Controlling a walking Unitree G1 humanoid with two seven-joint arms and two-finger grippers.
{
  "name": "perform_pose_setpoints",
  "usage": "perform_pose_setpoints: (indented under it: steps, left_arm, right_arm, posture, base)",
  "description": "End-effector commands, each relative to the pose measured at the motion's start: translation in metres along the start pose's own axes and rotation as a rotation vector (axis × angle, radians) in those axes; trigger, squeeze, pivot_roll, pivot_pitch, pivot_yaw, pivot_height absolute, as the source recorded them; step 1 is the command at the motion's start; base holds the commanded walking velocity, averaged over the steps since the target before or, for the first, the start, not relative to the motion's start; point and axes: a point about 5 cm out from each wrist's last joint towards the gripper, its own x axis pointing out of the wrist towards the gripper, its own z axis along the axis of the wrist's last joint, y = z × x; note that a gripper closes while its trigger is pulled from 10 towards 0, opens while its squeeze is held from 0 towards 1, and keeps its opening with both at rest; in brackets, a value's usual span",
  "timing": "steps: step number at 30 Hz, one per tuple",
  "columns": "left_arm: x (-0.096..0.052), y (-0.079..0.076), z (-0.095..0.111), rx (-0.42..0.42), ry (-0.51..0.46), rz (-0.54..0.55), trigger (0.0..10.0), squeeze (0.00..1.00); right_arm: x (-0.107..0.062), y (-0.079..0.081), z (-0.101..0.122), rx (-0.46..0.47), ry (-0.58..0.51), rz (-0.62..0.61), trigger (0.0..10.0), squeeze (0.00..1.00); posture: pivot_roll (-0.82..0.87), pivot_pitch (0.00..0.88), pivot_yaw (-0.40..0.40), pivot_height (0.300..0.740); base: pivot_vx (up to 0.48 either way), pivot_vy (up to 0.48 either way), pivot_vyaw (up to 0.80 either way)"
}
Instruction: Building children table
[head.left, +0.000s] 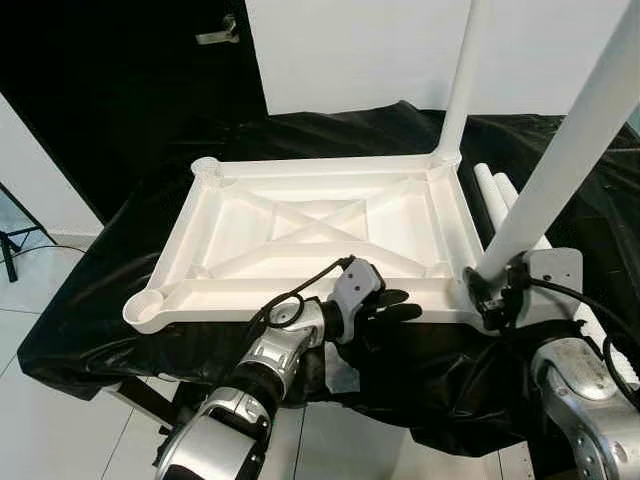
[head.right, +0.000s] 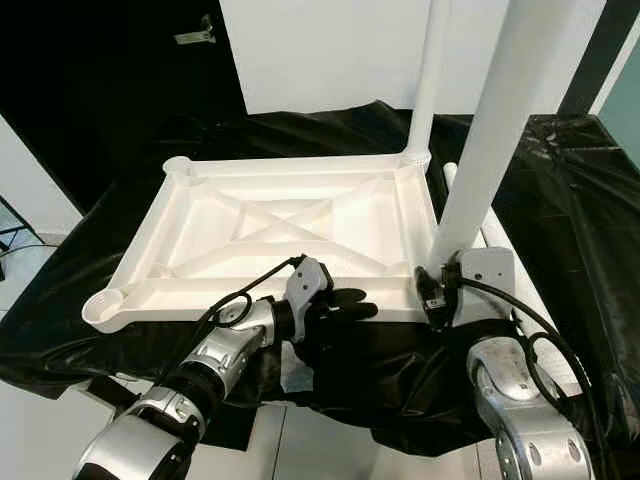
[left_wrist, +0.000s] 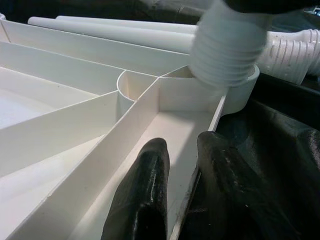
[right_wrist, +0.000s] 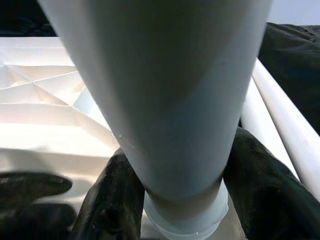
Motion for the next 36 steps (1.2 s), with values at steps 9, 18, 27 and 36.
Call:
perform_pose_setpoints:
  steps: [9,18,27,36]
  left_arm:
    - [-0.002,-0.009,-0.018,-0.038,0.080,-0.032,10.0,0.00]
    - [0.002,-0.010,-0.016,-0.030,0.077,-0.040,10.0,0.00]
    - [0.001,-0.008,-0.016,-0.028,0.077,-0.024,10.0,0.00]
    - [-0.003,-0.009,-0.019,-0.032,0.080,-0.016,10.0,0.00]
  right_arm:
    - [-0.013,-0.009,-0.025,-0.003,0.130,-0.037,10.0,0.00]
    - [-0.004,-0.010,-0.035,-0.018,0.118,-0.102,10.0,0.00]
    - [0.006,-0.010,-0.034,-0.040,0.103,-0.079,10.0,0.00]
    - [0.002,-0.017,-0.042,-0.067,0.116,-0.106,10.0,0.00]
  posture:
    - [-0.23,0.018,0.059,0.740]
    - [-0.24,0.014,0.060,0.740]
    - [-0.21,0.005,0.052,0.740]
    - [-0.21,0.015,0.059,0.740]
  base:
    - [0.000,0.000,0.00]
    - [0.000,0.000,0.00]
    - [0.000,0.000,0.00]
    - [0.000,0.000,0.00]
